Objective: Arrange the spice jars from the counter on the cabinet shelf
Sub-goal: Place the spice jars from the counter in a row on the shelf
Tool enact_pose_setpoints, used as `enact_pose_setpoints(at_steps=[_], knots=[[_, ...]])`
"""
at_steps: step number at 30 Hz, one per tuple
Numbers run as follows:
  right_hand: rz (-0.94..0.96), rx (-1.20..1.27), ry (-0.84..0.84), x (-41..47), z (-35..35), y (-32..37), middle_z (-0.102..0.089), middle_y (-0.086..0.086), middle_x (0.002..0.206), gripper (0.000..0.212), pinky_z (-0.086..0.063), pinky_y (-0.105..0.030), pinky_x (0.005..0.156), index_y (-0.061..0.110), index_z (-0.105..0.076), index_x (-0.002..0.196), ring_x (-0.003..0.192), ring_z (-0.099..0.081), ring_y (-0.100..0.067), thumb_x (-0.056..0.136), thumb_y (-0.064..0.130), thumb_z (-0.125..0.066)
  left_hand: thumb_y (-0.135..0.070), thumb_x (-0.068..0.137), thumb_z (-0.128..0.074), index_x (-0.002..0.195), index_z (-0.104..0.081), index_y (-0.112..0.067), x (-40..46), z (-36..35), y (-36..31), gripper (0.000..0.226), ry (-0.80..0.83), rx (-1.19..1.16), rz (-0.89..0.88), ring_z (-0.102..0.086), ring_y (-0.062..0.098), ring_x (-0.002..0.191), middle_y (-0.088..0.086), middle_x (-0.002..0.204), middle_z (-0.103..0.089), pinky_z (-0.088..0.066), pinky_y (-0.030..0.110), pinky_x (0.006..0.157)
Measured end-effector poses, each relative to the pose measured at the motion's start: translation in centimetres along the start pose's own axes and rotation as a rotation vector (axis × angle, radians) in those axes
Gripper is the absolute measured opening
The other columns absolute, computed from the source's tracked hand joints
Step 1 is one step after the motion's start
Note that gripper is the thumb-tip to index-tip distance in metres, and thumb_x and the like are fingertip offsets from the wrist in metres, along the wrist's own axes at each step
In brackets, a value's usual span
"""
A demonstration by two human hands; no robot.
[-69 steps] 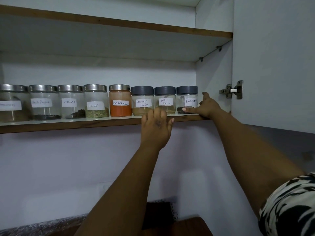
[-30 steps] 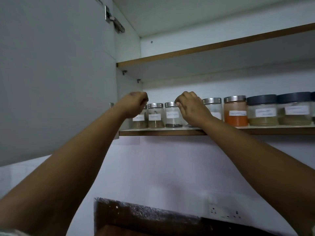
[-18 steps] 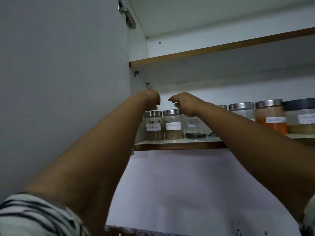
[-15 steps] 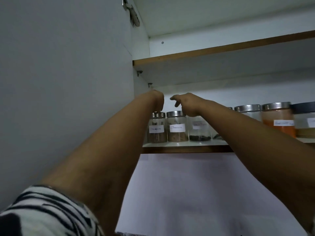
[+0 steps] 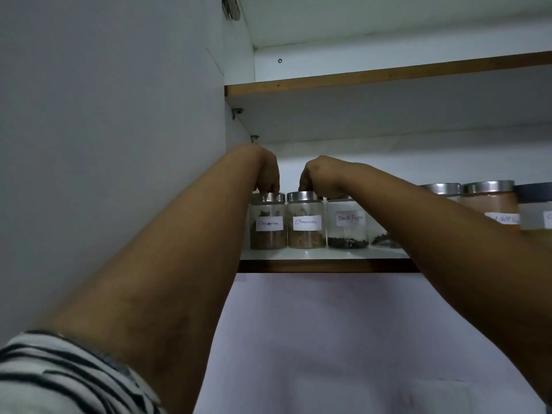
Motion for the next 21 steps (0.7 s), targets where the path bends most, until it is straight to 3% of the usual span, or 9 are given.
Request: enact_pose_setpoints(at_steps=[6, 15, 19, 21], knots=[[0.011, -0.269, 0.056, 2.4, -2.2, 0.3, -0.06, -0.001, 0.133, 0.04, -0.047, -0.027, 0.093, 0.012, -0.061, 0.131, 0.118, -0.056, -0.022, 0.094, 0.001, -0.051, 0.001, 0.093, -0.051, 0.137, -0.054, -0.015, 2.9, -1.6, 0.4, 0.047, 0.104, 0.145, -0.018, -0.054, 0.025, 0.124, 0.006, 0.138, -0.056, -0.043, 0.043, 0.108], [-0.075, -0.34, 0.216, 6.3, -6.3, -1.5, -0.059, -0.006, 0.132, 0.038, -0.048, -0.032, 0.099, 0.009, -0.057, 0.133, 0.118, -0.057, -0.024, 0.096, 0.007, -0.049, -0.004, 0.092, -0.052, 0.138, -0.052, -0.013, 7.2, -3.4, 0.9, 0.047, 0.178, 0.201, 0.031, -0.056, 0.029, 0.115, 0.012, 0.138, -0.052, -0.047, 0.043, 0.102], [-0.091, -0.348, 0.233, 7.4, -6.5, -2.3, -0.062, -0.007, 0.127, 0.038, -0.048, -0.03, 0.095, 0.009, -0.059, 0.131, 0.114, -0.059, -0.023, 0.093, 0.006, -0.054, -0.003, 0.093, -0.051, 0.141, -0.047, -0.009, 8.4, -3.6, 1.0, 0.049, 0.152, 0.216, 0.065, -0.052, 0.031, 0.123, 0.014, 0.144, -0.046, -0.046, 0.04, 0.102], [-0.099, -0.347, 0.251, 8.0, -6.8, -2.5, -0.061, -0.007, 0.129, 0.041, -0.048, -0.033, 0.099, 0.009, -0.058, 0.133, 0.116, -0.059, -0.023, 0.093, 0.006, -0.055, -0.005, 0.096, -0.049, 0.15, -0.033, -0.012, 8.8, -3.7, 0.8, 0.057, 0.121, 0.213, 0.072, -0.045, 0.031, 0.131, 0.012, 0.153, -0.036, -0.042, 0.038, 0.106]])
Point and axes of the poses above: each hand's wrist, its own x-axis towards the middle knuckle, its own z-axis out of the back of the hand, y = z × x, the point moved 9 cm from there along x, towards the middle knuckle
